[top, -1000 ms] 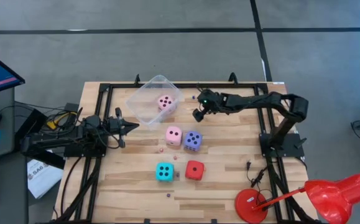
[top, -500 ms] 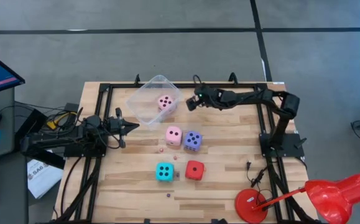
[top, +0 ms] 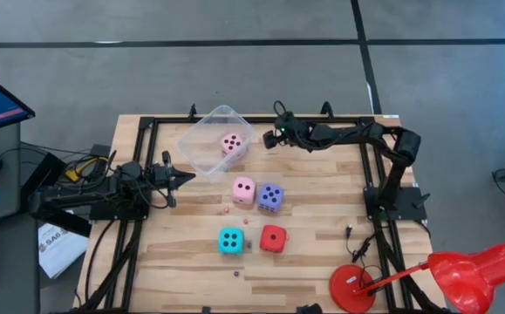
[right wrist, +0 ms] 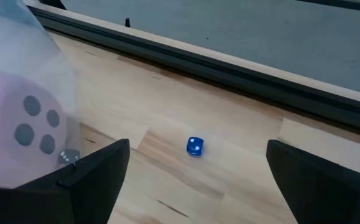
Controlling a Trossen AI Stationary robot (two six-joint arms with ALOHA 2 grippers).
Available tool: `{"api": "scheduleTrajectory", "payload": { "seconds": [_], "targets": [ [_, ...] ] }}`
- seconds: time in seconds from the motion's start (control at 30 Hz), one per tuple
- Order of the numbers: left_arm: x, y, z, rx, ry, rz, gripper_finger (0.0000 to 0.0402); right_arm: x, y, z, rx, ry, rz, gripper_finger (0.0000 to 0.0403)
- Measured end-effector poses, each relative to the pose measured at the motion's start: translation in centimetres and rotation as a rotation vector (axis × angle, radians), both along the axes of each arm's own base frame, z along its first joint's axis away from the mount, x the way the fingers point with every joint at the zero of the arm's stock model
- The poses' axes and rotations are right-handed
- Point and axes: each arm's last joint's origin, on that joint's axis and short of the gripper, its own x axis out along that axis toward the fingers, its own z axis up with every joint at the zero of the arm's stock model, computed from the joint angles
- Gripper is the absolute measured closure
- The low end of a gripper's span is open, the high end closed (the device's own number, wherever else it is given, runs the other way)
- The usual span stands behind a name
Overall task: Pick & Place Dice
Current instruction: Put the small blue dice into the transparent container
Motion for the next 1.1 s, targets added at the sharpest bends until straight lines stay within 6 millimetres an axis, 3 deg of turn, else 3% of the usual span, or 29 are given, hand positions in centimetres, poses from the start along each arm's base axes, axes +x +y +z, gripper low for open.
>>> {"api": "scheduleTrajectory", "payload": {
  "seconds": [0.27,0.47,0.77,0.9,1.1],
  "targets": [
    [0.0,0.0,0.0,0.0,0.0,0.0,0.0399,0.1,-0.1,0.2,-0.025,0.033,0.052,0.0045],
    [0.0,0.0,0.0,0.0,0.0,0.0,0.0399,0.3,-1.9,1.6,0.042,-0.03,0.243,0.0045],
    [0.0,0.0,0.0,0.0,0.0,0.0,0.0399,-1.3,-4.7,3.0,0.085,0.055,0.19,0.0056],
    [0.0,0.0,0.0,0.0,0.0,-0.001,0.0399,-1.5,-5.0,2.9,0.111,0.039,0.206,0.0066],
    [0.0,0.0,0.0,0.0,0.0,-0.004,0.0399,0.0,-5.0,0.7,0.137,0.064,0.234,0.0071]
  ]
}}
